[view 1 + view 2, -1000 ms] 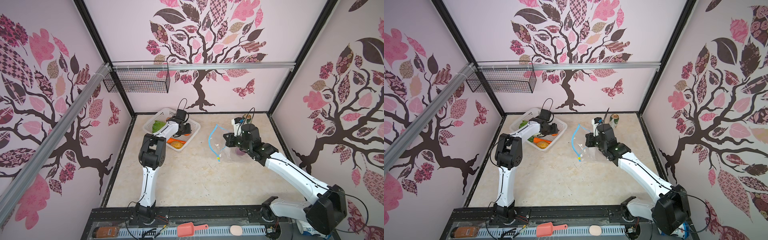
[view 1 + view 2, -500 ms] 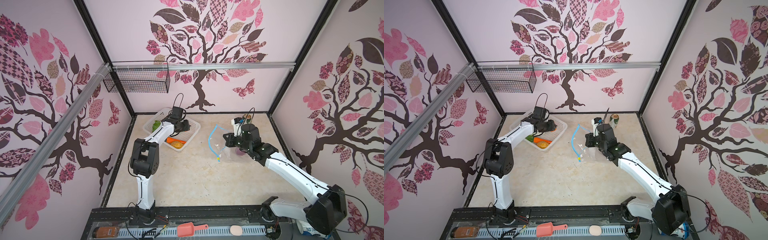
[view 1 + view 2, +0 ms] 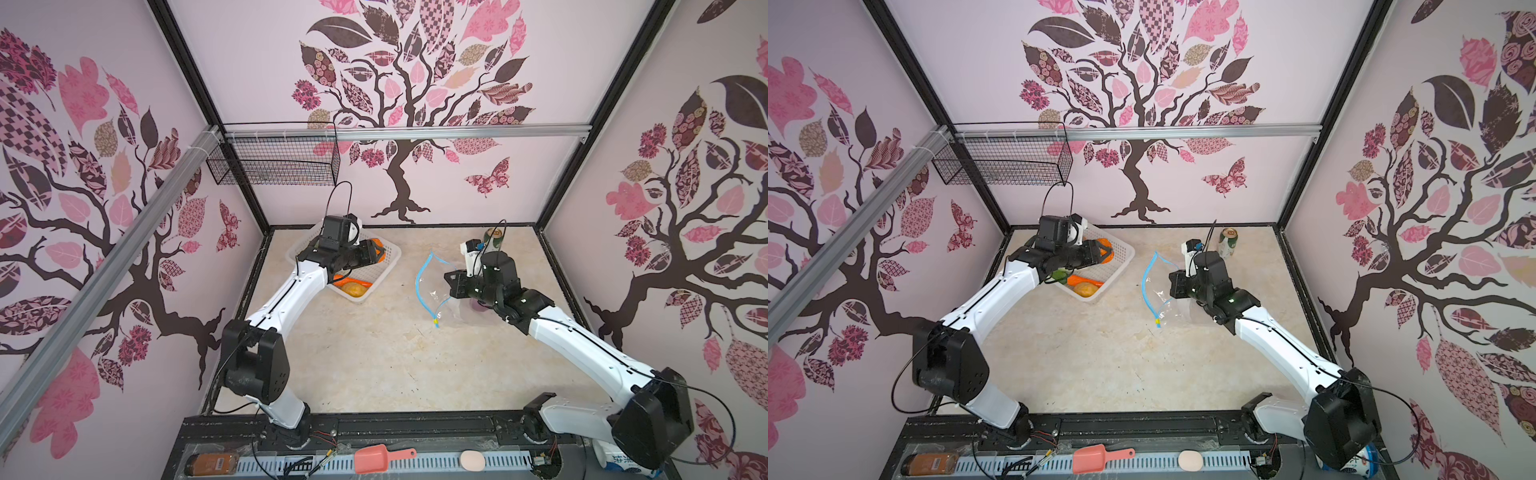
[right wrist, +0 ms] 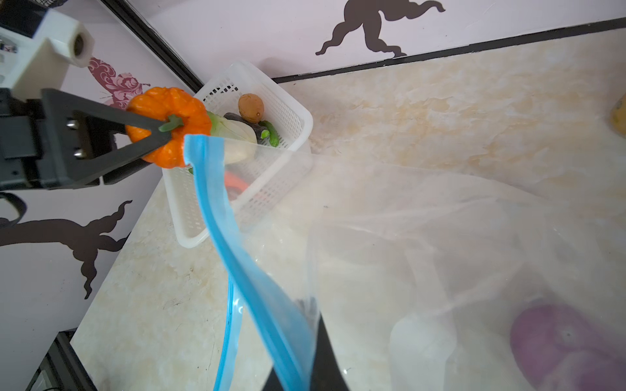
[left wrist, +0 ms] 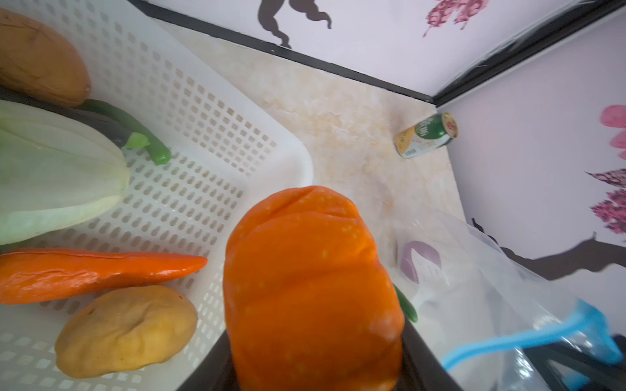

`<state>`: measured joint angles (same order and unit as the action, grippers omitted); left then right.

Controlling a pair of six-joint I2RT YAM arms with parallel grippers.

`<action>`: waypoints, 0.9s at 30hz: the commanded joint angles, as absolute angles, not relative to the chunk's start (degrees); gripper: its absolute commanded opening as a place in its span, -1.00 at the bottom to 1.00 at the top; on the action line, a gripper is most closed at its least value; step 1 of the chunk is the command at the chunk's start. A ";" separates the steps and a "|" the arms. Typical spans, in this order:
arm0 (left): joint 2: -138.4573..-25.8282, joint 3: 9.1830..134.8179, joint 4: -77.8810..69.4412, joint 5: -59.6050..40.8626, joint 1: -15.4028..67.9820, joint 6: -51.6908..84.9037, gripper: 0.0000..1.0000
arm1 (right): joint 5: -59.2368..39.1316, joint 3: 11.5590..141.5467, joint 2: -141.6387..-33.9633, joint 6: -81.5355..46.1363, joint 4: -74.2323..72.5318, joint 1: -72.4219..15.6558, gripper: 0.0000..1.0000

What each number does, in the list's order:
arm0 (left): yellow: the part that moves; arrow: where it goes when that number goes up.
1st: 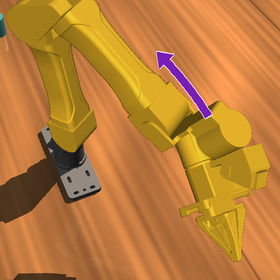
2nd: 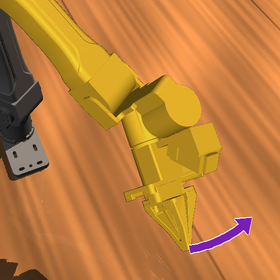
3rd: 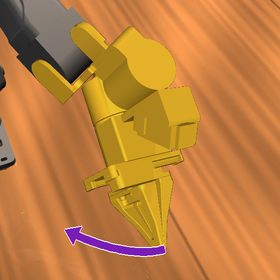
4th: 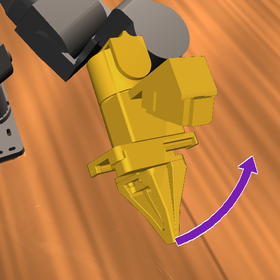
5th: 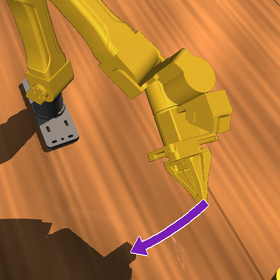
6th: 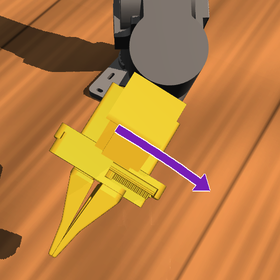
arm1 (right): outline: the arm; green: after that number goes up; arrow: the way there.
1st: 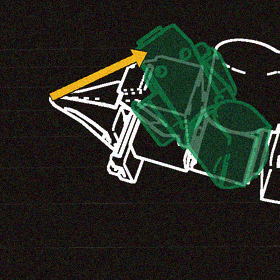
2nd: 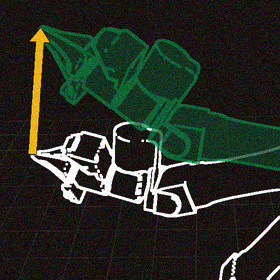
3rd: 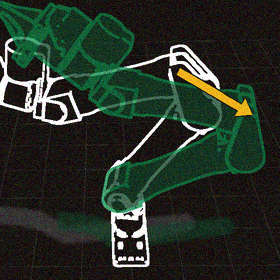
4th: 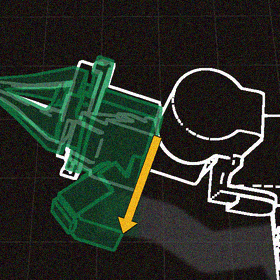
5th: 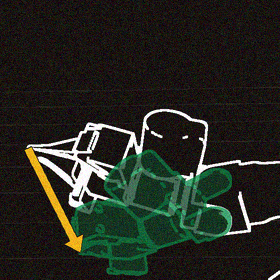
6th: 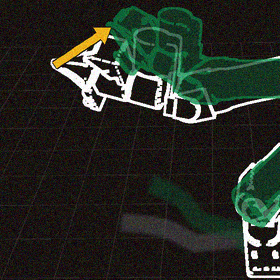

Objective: Place the food in the zip-top bag and seal the zipper
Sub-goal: 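Lift the pumpkin and carry it toward the bag mouth, then lower the pumpkin into the bag and open the left gripper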

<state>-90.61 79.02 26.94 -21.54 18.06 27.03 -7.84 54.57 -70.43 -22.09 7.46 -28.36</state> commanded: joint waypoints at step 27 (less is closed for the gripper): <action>-92.28 71.10 19.28 -27.46 36.70 26.72 -0.23 | -15.23 56.29 -71.63 -23.90 4.59 -28.28 -1.00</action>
<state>-91.64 69.04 16.71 -31.09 35.35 29.17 -13.74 54.81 -72.34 -23.64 5.74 -28.36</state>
